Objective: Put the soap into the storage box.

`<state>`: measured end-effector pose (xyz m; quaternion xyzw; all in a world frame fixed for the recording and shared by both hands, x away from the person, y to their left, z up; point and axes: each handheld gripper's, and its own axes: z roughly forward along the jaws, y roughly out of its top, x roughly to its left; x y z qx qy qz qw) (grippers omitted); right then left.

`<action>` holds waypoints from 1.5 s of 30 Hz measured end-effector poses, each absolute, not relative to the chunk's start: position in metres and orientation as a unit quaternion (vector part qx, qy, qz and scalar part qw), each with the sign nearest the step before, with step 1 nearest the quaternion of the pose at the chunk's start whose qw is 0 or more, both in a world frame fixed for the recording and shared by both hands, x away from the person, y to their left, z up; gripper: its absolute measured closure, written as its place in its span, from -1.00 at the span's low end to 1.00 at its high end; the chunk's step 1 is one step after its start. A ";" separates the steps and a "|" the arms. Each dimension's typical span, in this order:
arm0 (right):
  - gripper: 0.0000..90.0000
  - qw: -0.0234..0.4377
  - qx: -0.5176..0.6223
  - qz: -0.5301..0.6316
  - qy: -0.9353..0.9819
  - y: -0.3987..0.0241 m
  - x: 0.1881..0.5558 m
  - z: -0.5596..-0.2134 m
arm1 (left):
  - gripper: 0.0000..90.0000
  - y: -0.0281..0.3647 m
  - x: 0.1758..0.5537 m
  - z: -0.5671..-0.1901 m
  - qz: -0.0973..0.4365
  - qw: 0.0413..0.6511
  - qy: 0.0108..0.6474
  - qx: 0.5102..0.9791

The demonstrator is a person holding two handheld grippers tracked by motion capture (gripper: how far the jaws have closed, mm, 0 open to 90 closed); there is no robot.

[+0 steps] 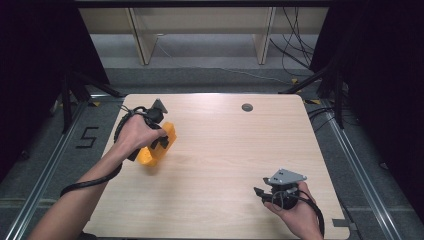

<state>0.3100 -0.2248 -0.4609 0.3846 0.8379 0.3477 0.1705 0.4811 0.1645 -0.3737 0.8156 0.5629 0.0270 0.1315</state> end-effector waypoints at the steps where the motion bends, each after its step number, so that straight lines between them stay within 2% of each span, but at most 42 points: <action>1: 0.15 0.172 0.383 0.348 0.838 -0.225 0.310 -0.461 | 0.34 0.164 0.481 -0.374 0.027 0.132 0.563 0.816; 18: 0.15 0.163 0.394 0.351 0.834 -0.223 0.309 -0.462 | 0.34 0.182 0.492 -0.373 0.031 0.131 0.595 0.792; 23: 0.15 0.169 0.383 0.349 0.839 -0.225 0.310 -0.462 | 0.34 0.185 0.493 -0.374 0.037 0.126 0.599 0.790; 24: 0.15 0.182 0.372 0.352 0.839 -0.225 0.312 -0.462 | 0.34 0.187 0.493 -0.373 0.035 0.124 0.600 0.790; 28: 0.15 0.182 0.372 0.352 0.840 -0.226 0.312 -0.462 | 0.34 0.192 0.491 -0.371 0.033 0.128 0.622 0.772; 34: 0.15 0.182 0.370 0.352 0.840 -0.225 0.312 -0.462 | 0.34 0.203 0.491 -0.369 0.053 0.124 0.618 0.775; 35: 0.15 0.183 0.370 0.352 0.840 -0.225 0.312 -0.462 | 0.34 0.201 0.490 -0.370 0.050 0.128 0.636 0.760; 40: 0.15 0.181 0.371 0.353 0.840 -0.225 0.312 -0.462 | 0.34 0.209 0.490 -0.368 0.055 0.126 0.622 0.771; 45: 0.14 0.181 0.370 0.354 0.840 -0.225 0.312 -0.462 | 0.34 0.212 0.488 -0.372 0.050 0.129 0.635 0.760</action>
